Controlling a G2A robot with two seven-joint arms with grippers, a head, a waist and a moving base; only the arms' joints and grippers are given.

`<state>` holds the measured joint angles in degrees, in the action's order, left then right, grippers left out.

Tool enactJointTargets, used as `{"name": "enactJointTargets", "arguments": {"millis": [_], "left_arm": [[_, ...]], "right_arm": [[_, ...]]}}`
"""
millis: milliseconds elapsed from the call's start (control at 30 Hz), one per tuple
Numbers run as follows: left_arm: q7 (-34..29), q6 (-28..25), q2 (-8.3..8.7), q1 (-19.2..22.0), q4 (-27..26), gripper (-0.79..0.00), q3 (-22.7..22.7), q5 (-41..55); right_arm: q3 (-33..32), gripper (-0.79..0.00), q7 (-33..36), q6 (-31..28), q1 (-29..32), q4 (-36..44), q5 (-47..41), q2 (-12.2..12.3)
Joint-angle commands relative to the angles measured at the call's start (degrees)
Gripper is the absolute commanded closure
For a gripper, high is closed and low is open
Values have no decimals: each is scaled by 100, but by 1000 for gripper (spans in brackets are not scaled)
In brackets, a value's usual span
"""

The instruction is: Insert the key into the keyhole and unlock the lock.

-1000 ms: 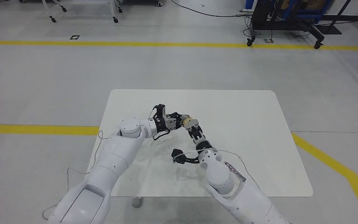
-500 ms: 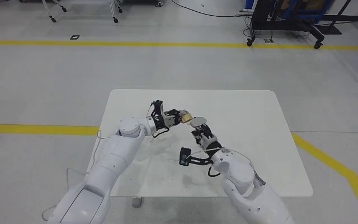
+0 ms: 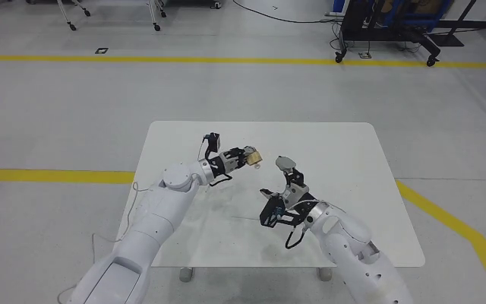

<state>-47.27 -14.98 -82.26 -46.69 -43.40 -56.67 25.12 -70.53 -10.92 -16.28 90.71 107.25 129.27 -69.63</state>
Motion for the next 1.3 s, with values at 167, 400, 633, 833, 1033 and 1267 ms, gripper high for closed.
{"name": "enactJointTargets", "arguments": {"millis": [167,400,633,833,1033,1267], "left_arm": [[189,-158,-13,-107,-89,0,-21,-31],[151,-154,-25,-130,-91,0,-24,-40],[202,-213,-12,-153,-150,0,-37,-221],[238,-217,-10,-177,-220,0,-41,-317],[261,-200,-9,-184,-256,0,-42,-409],[287,-209,-8,-197,-295,0,-48,-489]], "right_arm": [[328,-656,-1156,186,-316,-970,-686,-45],[724,-505,-1361,1527,-624,-1786,-510,-164],[1003,-406,-853,1962,-865,-2020,147,-221],[1064,-357,-214,2114,-893,-1951,718,-232],[1091,-311,123,2057,-900,-1869,968,-240],[1131,-228,373,2004,-958,-1889,943,-274]]}}
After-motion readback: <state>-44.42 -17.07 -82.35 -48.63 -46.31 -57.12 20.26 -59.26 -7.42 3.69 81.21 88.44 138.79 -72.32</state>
